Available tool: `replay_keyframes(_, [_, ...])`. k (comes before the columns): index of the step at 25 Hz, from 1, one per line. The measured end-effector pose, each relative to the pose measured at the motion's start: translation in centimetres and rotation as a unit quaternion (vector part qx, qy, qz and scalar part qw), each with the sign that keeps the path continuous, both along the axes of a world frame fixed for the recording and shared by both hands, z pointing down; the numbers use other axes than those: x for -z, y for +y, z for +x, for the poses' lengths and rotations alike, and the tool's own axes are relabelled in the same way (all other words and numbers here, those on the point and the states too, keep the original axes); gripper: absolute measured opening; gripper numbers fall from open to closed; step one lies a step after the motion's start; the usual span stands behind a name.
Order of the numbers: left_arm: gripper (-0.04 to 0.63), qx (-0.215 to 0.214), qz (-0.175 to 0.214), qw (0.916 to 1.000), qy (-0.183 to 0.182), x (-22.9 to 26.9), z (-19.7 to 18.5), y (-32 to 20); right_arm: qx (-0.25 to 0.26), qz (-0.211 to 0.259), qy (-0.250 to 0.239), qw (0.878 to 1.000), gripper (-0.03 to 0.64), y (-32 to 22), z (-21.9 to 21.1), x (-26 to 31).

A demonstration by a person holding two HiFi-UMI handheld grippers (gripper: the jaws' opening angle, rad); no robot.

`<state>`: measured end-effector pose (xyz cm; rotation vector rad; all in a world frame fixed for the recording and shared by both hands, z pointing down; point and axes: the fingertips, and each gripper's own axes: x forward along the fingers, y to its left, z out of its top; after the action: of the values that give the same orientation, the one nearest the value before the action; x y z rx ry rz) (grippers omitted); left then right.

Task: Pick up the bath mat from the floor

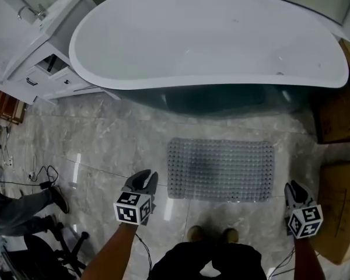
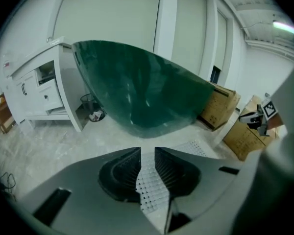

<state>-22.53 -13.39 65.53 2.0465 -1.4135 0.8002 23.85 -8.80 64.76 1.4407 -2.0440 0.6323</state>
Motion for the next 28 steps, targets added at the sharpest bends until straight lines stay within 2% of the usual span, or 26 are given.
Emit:
replay_keyframes(6, [0.147, 0.009, -0.038, 0.9992, -0.006, -8.4, -0.8, -0.8, -0.014, -0.033, -0.007, 0.999, 0.146, -0.4, 1.1, -8.2])
replay_keyframes(13, [0.215, 0.036, -0.102, 0.9942, -0.003, -18.8, -2.3, -0.4, -0.016, -0.072, -0.004, 0.997, 0.212, -1.0, 2.8, -17.6])
replay_keyframes(18, [0.241, 0.036, -0.136, 0.9900, -0.002, -25.0, -2.9, -0.3, -0.024, -0.100, -0.001, 0.995, 0.248, -1.5, 4.6, -24.1])
replay_keyframes(23, [0.259, 0.036, -0.171, 0.9847, -0.005, -30.5, -3.2, -0.3, -0.050, -0.142, -0.018, 0.988, 0.283, -1.2, 6.6, -30.5])
replay_keyframes(28, [0.268, 0.051, -0.202, 0.9781, -0.004, -35.2, -4.3, -0.2, -0.059, -0.157, -0.029, 0.985, 0.307, -1.5, 7.4, -35.2])
